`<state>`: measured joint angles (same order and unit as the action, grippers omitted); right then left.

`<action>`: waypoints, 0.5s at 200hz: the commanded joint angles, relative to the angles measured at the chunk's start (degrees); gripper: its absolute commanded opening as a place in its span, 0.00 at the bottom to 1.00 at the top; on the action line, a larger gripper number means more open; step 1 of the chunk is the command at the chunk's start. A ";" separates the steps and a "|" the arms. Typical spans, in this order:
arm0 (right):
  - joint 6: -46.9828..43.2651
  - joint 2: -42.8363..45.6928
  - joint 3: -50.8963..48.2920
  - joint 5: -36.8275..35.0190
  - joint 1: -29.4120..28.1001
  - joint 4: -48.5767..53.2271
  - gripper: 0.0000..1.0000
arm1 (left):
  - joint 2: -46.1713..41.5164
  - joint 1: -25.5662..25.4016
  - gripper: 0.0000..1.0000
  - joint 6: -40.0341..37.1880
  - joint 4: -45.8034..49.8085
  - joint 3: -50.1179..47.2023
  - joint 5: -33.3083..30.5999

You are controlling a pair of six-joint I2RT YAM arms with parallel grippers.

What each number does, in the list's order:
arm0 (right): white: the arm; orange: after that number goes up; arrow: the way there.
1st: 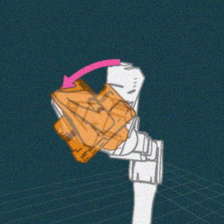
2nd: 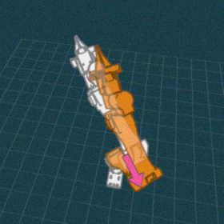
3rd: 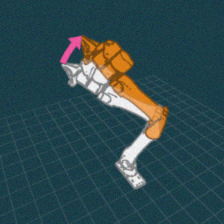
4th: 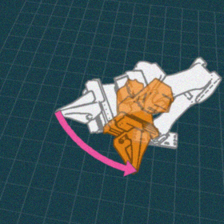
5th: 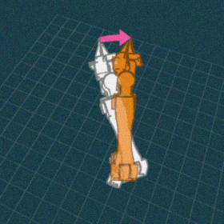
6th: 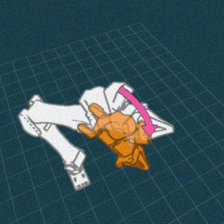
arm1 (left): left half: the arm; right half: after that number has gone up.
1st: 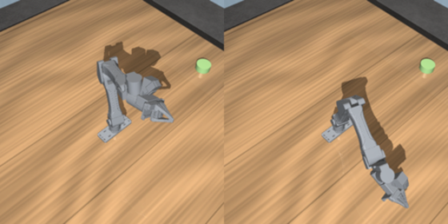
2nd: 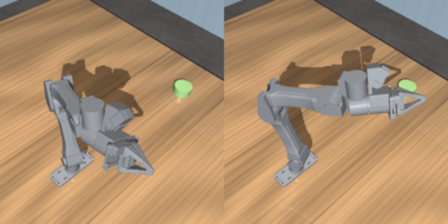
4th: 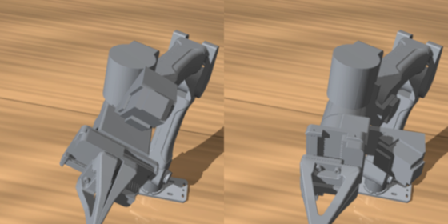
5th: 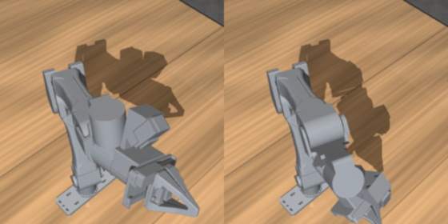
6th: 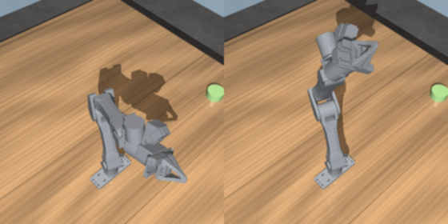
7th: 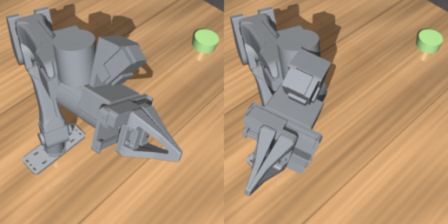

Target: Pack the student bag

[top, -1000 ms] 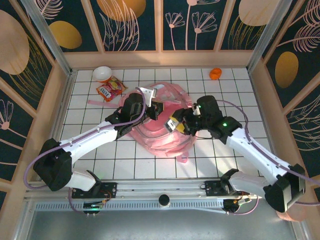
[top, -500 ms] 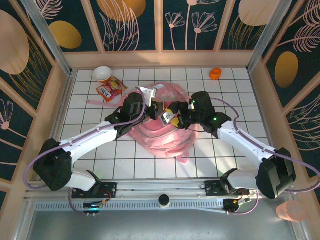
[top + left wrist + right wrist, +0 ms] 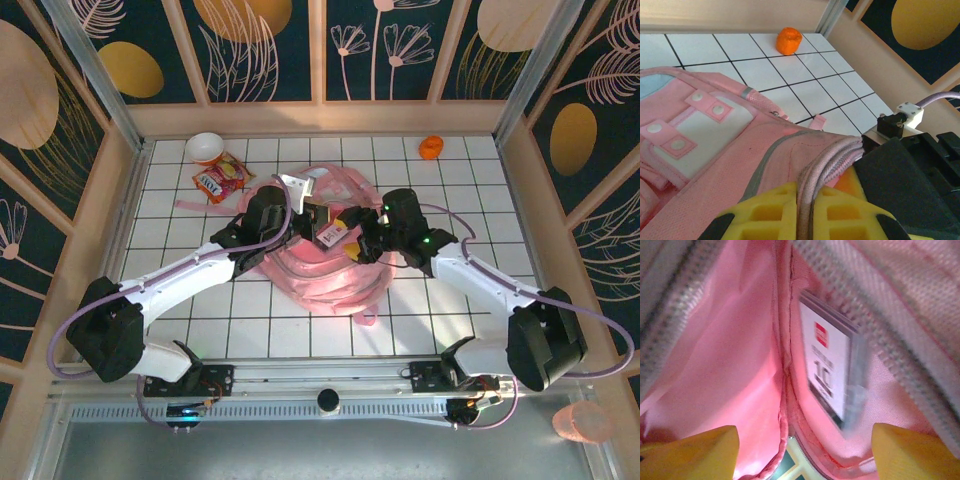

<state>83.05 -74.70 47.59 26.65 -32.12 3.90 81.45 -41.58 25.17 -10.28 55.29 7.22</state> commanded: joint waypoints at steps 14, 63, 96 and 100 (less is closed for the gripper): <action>0.09 -0.10 1.02 -1.34 0.46 0.15 0.72 | -3.92 0.12 0.00 1.40 -8.89 3.25 0.44; -1.12 4.94 0.10 -4.09 -0.93 5.90 0.60 | -3.78 0.19 0.00 1.22 -8.70 3.18 0.60; -4.90 12.75 -0.81 -6.74 0.43 9.21 0.60 | -3.78 0.11 0.00 -0.31 -7.60 2.13 1.66; -5.65 13.57 -0.90 -6.79 0.45 9.28 0.60 | -3.83 0.11 0.00 -0.90 -7.53 1.76 2.08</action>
<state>81.30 -67.00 47.51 23.18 -32.32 9.56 81.36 -41.58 25.12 -10.28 55.29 7.27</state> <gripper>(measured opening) 0.597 0.090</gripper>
